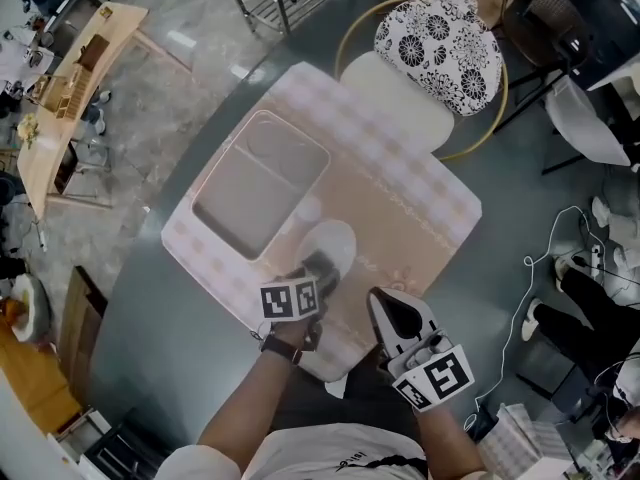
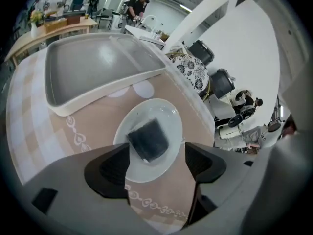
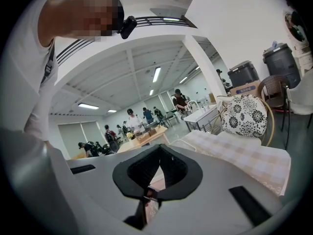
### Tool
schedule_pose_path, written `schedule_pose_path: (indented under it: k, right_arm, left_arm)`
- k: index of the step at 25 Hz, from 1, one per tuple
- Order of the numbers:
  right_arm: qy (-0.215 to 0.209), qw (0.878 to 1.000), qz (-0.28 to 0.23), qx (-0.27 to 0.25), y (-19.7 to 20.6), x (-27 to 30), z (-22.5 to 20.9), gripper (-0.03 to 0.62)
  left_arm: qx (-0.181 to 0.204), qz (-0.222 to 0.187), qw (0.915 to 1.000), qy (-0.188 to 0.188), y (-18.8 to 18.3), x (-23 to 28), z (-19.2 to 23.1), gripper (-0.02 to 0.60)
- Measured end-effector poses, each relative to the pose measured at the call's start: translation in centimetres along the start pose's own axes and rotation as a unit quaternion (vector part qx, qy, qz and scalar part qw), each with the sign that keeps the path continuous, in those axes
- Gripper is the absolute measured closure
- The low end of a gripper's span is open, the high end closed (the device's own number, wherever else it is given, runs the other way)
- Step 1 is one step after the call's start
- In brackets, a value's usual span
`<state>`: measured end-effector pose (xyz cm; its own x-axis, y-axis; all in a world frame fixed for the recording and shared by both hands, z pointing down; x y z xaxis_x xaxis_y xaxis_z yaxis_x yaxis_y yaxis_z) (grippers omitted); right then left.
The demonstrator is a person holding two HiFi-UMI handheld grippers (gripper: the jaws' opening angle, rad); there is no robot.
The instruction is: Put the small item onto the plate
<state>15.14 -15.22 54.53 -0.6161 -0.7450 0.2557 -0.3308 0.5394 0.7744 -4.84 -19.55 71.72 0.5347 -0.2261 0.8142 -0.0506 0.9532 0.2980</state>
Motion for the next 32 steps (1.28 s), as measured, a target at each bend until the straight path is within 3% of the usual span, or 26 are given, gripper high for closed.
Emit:
schedule_pose_path:
  k: [6,10,13,15,22,32]
  right_arm:
    - [-0.005,1.0,0.011,0.005,-0.1,0.2,0.4,0.58]
    - [0.002,1.0,0.029,0.006,-0.6,0.3,1.3,0.58]
    - [0.0,0.999,0.037,0.003,-1.1,-0.2,3.2,0.58]
    - [-0.005,0.999,0.037,-0.006,-1.4,-0.6,4.4,0.58]
    - [-0.016,0.999,0.029,-0.041,-2.4,-1.4,8.8,0.58]
    - [-0.013,0.996,0.005,-0.087,-3.3,-3.1,15.5,0.579]
  left_arm:
    - [0.026,-0.015,0.9995,-0.011,0.0,-2.1,-0.4,0.249]
    - [0.066,-0.071,0.9952,0.003,-0.1,-5.7,-1.9,0.275]
    - [0.101,-0.126,0.9868,0.009,0.2,-9.6,-3.6,0.465]
    - [0.122,-0.156,0.9802,0.01,0.4,-11.8,-4.8,0.509]
    - [0.182,-0.229,0.956,0.017,0.5,-19.5,-8.7,0.539]
    - [0.226,-0.311,0.9225,0.033,2.4,-28.0,-13.4,0.575]
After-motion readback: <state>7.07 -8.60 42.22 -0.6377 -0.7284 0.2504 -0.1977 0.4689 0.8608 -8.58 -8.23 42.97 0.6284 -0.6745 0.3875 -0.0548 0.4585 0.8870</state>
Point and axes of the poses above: the fingertips, and each gripper's own axes: x forward along the fingers, z to its left, y out of its underside, the point moved 10 cm from there along -x, backward along the fingers, and after that the axes turned 12 degrees about x, right-handed, at the moved point
